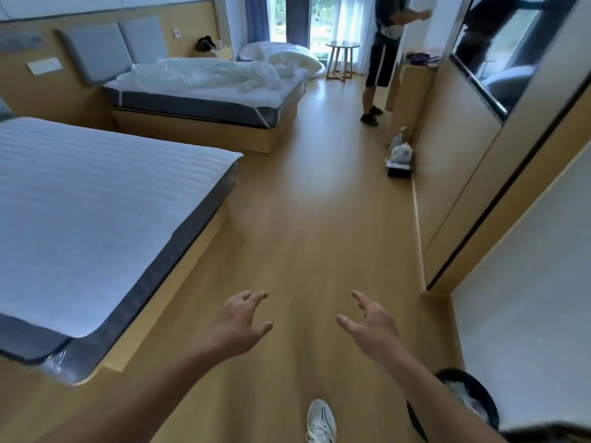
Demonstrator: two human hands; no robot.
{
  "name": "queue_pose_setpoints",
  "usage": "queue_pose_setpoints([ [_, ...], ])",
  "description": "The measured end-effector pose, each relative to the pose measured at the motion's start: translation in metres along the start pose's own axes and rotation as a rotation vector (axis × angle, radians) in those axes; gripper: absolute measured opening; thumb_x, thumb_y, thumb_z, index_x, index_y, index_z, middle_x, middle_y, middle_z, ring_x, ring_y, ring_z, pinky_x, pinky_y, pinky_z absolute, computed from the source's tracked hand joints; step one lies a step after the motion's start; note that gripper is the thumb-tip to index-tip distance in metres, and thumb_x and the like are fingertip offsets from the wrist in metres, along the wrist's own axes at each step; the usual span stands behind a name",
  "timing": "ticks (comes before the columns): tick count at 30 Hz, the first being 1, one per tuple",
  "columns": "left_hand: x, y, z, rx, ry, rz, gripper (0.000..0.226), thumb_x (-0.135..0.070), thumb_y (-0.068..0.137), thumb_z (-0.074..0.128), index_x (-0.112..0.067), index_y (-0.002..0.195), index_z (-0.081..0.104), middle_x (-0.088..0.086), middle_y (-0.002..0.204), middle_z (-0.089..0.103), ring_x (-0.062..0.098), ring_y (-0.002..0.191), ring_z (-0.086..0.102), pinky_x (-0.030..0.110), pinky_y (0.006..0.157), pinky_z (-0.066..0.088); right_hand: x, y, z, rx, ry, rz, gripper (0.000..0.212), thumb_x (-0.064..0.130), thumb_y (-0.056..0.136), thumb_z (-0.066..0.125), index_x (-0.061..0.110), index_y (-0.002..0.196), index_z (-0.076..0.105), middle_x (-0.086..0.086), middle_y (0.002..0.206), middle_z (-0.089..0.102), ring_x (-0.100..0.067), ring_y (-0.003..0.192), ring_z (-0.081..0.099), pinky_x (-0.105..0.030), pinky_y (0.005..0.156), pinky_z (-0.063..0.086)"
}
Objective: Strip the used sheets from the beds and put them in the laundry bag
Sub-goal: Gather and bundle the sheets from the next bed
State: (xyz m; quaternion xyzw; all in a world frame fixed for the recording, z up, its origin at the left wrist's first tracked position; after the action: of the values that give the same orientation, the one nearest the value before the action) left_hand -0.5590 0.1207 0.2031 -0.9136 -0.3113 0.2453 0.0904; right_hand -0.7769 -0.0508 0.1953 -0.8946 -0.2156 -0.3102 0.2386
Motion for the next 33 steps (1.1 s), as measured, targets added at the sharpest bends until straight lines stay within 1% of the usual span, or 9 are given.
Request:
queue_pose_setpoints([
  [3, -0.013, 0.079, -0.055, -0.036, -0.019, -0.037, 0.070, -0.047, 0.097, 0.065, -0.028, 0.157, 0.037, 0.002, 0.158, 0.040, 0.021, 0.144, 0.038, 0.032, 0.115, 0.035, 0.038, 0.099, -0.034, 0.014, -0.031, -0.036, 0.075, 0.043, 0.090, 0.077, 0.022, 0.155, 0.045, -0.009, 0.146, 0.057, -0.022, 0.133, 0.054, -0.030, 0.106, 0.042],
  [7, -0.019, 0.187, -0.125, -0.142, -0.072, -0.069, 0.069, -0.048, 0.095, 0.067, -0.027, 0.154, 0.041, 0.001, 0.153, 0.047, 0.021, 0.139, 0.045, 0.039, 0.114, 0.042, 0.086, 0.220, -0.071, 0.013, -0.029, -0.099, 0.073, 0.039, 0.090, 0.077, 0.019, 0.154, 0.047, -0.010, 0.148, 0.056, -0.024, 0.133, 0.055, -0.033, 0.110, 0.044],
  [12, -0.027, 0.336, -0.138, -0.082, -0.041, -0.042, 0.070, -0.051, 0.094, 0.066, -0.031, 0.155, 0.038, -0.003, 0.154, 0.045, 0.017, 0.140, 0.042, 0.038, 0.114, 0.041, 0.101, 0.361, -0.076, 0.060, -0.065, -0.074, 0.075, 0.041, 0.090, 0.077, 0.021, 0.155, 0.045, -0.009, 0.147, 0.056, -0.023, 0.133, 0.055, -0.031, 0.108, 0.043],
  [15, -0.028, 0.444, -0.140, -0.036, -0.027, -0.036, 0.070, -0.052, 0.096, 0.063, -0.033, 0.157, 0.034, -0.003, 0.159, 0.038, 0.019, 0.146, 0.035, 0.037, 0.115, 0.037, 0.106, 0.457, -0.082, 0.066, -0.103, -0.042, 0.076, 0.043, 0.091, 0.075, 0.022, 0.157, 0.043, -0.008, 0.149, 0.054, -0.022, 0.135, 0.052, -0.030, 0.109, 0.041],
  [17, -0.032, 0.518, -0.151, -0.009, -0.043, -0.025, 0.070, -0.053, 0.096, 0.062, -0.033, 0.157, 0.034, -0.001, 0.159, 0.038, 0.020, 0.146, 0.035, 0.036, 0.116, 0.036, 0.114, 0.521, -0.093, 0.068, -0.135, -0.012, 0.076, 0.044, 0.091, 0.075, 0.021, 0.157, 0.043, -0.008, 0.151, 0.052, -0.022, 0.138, 0.050, -0.029, 0.110, 0.039],
  [21, -0.054, 0.650, -0.203, 0.033, -0.078, 0.005, 0.070, -0.050, 0.096, 0.064, -0.028, 0.157, 0.038, 0.002, 0.158, 0.041, 0.022, 0.145, 0.038, 0.034, 0.116, 0.035, 0.145, 0.633, -0.138, 0.046, -0.211, 0.037, 0.071, 0.046, 0.093, 0.071, 0.024, 0.155, 0.045, -0.005, 0.152, 0.051, -0.021, 0.140, 0.048, -0.027, 0.109, 0.038],
  [26, -0.089, 0.790, -0.280, 0.005, -0.127, 0.058, 0.066, -0.044, 0.096, 0.067, -0.025, 0.154, 0.043, 0.003, 0.154, 0.045, 0.021, 0.142, 0.040, 0.033, 0.116, 0.036, 0.180, 0.760, -0.193, -0.024, -0.212, 0.062, 0.065, 0.046, 0.093, 0.071, 0.026, 0.151, 0.049, 0.001, 0.148, 0.054, -0.019, 0.135, 0.052, -0.029, 0.105, 0.044],
  [30, -0.091, 0.905, -0.298, 0.028, -0.145, 0.044, 0.066, -0.043, 0.096, 0.067, -0.026, 0.155, 0.042, 0.003, 0.156, 0.042, 0.022, 0.144, 0.038, 0.035, 0.118, 0.034, 0.192, 0.884, -0.198, -0.008, -0.209, 0.070, 0.065, 0.047, 0.093, 0.072, 0.024, 0.150, 0.051, -0.001, 0.147, 0.056, -0.020, 0.133, 0.054, -0.031, 0.106, 0.046],
  [33, -0.083, 0.993, -0.315, 0.022, -0.123, 0.012, 0.067, -0.045, 0.095, 0.067, -0.026, 0.154, 0.042, 0.002, 0.155, 0.044, 0.021, 0.143, 0.040, 0.031, 0.117, 0.034, 0.217, 0.992, -0.193, 0.031, -0.201, 0.027, 0.065, 0.046, 0.093, 0.072, 0.023, 0.150, 0.051, -0.002, 0.147, 0.056, -0.020, 0.134, 0.053, -0.031, 0.107, 0.045],
])
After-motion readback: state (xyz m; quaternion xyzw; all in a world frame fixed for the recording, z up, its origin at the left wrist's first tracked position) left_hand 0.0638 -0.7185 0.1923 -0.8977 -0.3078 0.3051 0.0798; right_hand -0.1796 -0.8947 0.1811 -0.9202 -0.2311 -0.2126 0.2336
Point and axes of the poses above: each hand's wrist, its own y-axis towards the middle knuckle, its own z-axis out of the palm, x = y × z, the point moved 10 cm from there along y, towards the middle knuckle
